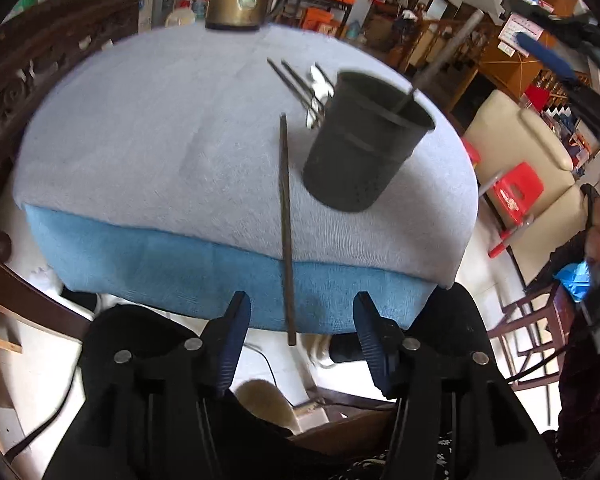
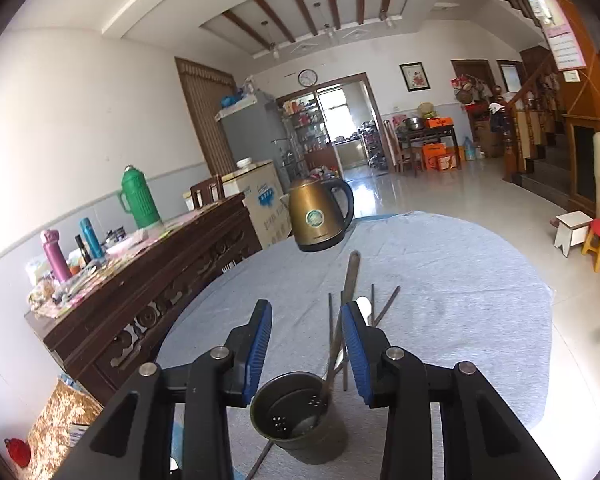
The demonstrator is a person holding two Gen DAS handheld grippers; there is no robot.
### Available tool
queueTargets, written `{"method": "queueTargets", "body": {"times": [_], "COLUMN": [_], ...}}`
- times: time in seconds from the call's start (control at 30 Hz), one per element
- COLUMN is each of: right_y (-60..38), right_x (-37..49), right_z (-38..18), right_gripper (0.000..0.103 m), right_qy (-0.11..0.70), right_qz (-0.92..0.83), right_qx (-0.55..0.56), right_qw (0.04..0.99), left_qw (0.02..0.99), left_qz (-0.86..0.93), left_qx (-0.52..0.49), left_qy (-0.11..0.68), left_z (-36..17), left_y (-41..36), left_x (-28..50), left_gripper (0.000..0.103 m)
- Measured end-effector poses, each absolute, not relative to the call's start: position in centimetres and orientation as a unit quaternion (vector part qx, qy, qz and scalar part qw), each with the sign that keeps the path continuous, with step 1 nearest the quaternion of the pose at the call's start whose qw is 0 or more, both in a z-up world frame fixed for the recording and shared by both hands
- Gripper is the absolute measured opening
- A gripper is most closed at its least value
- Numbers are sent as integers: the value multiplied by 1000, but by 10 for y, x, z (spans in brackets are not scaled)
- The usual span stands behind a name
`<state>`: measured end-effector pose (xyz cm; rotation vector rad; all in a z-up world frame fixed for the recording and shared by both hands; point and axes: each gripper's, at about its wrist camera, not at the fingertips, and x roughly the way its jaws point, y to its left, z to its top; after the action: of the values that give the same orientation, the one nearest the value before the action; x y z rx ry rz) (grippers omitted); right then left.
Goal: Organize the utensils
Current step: 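Lift the chopstick with the right tool and drop it into the mesh cup, then close the left tool on another dark chopstick and lift it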
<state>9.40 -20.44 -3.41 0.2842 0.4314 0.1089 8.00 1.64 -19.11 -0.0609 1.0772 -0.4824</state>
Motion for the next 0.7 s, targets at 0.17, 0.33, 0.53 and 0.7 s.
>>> {"method": "queueTargets", "body": {"times": [0.17,0.33,0.53,0.7], "right_y": [-221,-231,-238,-239], "right_x": [91,91,87,83], "right_z": [-39,-44,-44,-44], "right_gripper": [40,40,40,40], "right_qy": [217,220,215,212], "right_qz": [38,32,28,25], "right_qx": [158,170,177,174], "right_qw": [963,960,960,961], "left_qw": [809,809,797,814], "left_qz": [-226,-225,-224,-219], "left_qx": [-35,-29,-69,-80], "left_qy": [541,542,557,533], "left_z": [-213,-216,-220,-203], "left_y": [13,15,30,40], "left_x": [89,93,97,94], "left_gripper": [35,18,5,5]}}
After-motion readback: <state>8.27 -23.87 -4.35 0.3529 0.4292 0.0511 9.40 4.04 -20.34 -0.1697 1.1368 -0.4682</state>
